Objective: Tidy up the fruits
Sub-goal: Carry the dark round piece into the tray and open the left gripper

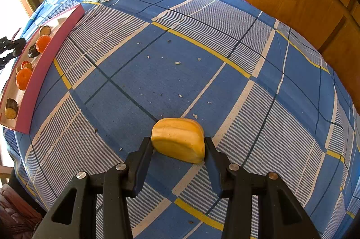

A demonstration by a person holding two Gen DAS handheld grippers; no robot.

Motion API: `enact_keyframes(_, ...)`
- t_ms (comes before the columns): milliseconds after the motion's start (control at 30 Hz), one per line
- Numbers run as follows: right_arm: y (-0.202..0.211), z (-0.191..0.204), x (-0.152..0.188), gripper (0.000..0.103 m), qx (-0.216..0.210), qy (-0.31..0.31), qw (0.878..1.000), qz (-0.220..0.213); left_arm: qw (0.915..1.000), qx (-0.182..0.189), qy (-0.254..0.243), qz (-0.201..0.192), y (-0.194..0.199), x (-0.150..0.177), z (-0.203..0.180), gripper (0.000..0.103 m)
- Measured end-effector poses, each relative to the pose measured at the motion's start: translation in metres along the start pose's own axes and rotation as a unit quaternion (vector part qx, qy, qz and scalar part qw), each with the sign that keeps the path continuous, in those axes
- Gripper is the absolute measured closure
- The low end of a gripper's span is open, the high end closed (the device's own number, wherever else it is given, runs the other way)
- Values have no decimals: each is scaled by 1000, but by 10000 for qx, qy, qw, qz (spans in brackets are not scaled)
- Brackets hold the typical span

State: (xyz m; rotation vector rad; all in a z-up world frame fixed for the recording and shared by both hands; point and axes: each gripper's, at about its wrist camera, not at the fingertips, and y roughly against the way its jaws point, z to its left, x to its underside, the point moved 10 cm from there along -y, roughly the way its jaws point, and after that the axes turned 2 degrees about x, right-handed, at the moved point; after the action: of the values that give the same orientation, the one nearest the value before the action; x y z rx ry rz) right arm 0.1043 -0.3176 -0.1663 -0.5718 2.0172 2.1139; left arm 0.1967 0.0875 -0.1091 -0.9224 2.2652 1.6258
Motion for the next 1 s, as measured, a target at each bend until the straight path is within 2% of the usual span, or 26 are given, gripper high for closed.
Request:
enact_keyframes(33,0,0,0,57,-1,-4,10000,1,10000,-41,1,-30,-3,-2,1,49)
enact_keyframes(67,0,0,0,57,1,1,10000,1,10000,-87,-8,-44,-5,-5,2,41)
enact_keyframes(100,0,0,0,57,1,3,10000,0,9999,-146,-26,-69,-6,-6,3,40)
enact_keyframes(333,0,0,0,57,10,11,10000,-1,9987,-282,-219,-354,14,-9,1,40)
enact_keyframes(433,0,1,0,57,33,29,10000,-4,9980,-389,-263,-415,24,0,0,41)
enact_keyframes(567,1,3,0,57,51,43,10000,-8,9949,-581,-651,-509,36,18,-13,41)
enact_keyframes(1000,1,3,0,57,76,69,9999,-18,9878,-458,-1413,-461,49,71,-54,41)
